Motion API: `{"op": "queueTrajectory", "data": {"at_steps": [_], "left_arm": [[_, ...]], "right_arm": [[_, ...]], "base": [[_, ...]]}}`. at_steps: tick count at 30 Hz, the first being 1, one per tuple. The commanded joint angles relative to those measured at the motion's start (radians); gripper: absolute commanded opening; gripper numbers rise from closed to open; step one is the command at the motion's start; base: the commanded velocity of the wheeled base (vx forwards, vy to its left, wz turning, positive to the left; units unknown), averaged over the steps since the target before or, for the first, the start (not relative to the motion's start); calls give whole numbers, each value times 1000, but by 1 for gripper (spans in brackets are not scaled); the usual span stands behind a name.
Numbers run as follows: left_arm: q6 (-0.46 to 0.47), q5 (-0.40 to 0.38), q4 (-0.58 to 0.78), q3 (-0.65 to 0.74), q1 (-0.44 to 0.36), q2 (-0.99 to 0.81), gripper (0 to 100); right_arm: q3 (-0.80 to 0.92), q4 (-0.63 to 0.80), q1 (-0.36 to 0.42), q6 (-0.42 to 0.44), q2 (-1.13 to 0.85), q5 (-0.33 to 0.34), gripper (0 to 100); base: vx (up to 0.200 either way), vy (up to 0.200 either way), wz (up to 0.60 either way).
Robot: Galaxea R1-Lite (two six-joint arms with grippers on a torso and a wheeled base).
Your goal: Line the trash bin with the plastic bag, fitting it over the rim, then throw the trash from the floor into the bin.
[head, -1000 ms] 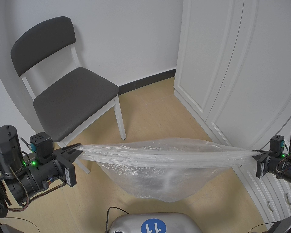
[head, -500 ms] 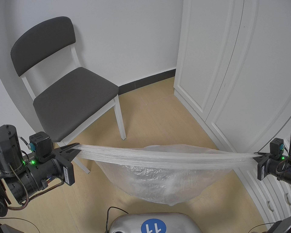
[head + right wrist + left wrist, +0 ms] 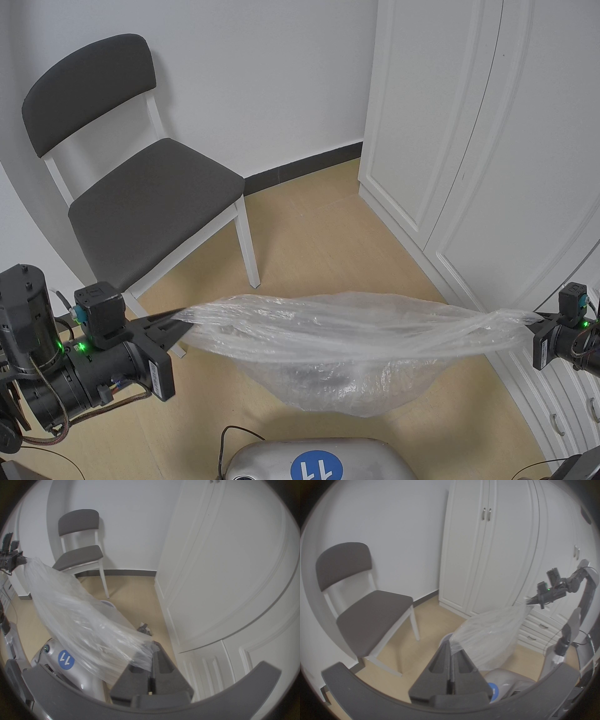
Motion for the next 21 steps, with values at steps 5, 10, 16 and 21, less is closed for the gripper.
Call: {"op": "queueTrajectory", "data": {"at_steps": [5,10,16,21], "left_arm": [[-23,-61,-4,3,-80,18,0],[-78,-61,-8,-9,-136,27,0],[-162,-61,-140,-3,-214,102,0],[-239,-58,-309,11,-268,229,0]], "right_arm": [[2,-1,38,3,-22,67,0],[-1,-6,101,66,-8,67,0],[2,-18,230,159,22,92,0],[15,-86,294,231,90,92,0]], "base": [[0,0,0],[0,0,0],[0,0,0],[0,0,0]]}}
